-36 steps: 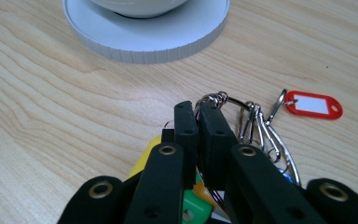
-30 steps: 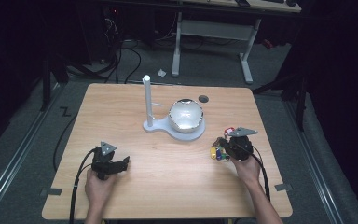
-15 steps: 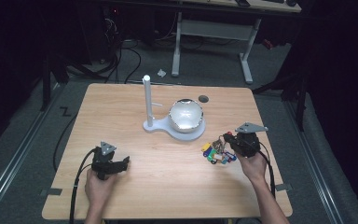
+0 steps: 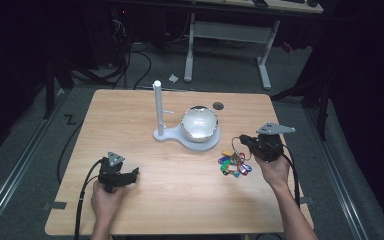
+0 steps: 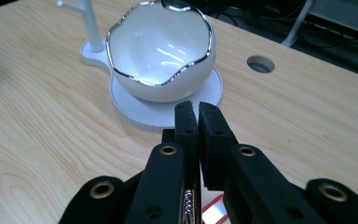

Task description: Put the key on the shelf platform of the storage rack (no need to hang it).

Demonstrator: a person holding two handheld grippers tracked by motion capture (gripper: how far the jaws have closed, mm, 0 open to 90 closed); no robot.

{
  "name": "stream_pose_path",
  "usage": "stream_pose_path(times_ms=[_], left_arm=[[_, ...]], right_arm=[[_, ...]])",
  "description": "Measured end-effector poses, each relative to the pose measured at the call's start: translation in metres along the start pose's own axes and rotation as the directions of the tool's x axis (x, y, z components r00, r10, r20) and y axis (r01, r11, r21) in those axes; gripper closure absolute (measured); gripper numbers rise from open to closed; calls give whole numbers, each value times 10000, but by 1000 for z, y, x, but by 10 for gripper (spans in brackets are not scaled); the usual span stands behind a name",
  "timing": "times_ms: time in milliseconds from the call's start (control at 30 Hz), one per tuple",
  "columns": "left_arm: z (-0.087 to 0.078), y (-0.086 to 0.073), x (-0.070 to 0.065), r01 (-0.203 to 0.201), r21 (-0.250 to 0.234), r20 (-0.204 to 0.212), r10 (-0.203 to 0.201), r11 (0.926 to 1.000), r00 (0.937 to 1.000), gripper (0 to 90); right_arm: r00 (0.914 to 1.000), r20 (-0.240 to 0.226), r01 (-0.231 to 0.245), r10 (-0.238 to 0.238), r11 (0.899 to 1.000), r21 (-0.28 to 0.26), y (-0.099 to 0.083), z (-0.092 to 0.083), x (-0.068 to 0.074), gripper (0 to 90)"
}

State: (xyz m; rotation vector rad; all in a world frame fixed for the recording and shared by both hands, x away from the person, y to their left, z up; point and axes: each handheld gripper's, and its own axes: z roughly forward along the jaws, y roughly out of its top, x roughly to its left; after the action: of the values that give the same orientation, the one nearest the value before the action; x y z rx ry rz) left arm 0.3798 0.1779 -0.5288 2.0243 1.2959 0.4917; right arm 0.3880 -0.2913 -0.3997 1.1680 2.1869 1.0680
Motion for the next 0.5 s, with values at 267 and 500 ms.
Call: stream_pose_path(times_ms=[267, 500], left_arm=[[0, 0, 0, -1, 1, 3, 1, 10000, 10000, 220], [0, 0, 0, 3, 14, 21, -3, 10000, 10000, 220]], right_arm=[[9996, -275, 56, -65, 9994, -330, 20, -11, -4, 878], [9987, -419, 257, -282, 9978, -605, 38, -19, -2, 878]])
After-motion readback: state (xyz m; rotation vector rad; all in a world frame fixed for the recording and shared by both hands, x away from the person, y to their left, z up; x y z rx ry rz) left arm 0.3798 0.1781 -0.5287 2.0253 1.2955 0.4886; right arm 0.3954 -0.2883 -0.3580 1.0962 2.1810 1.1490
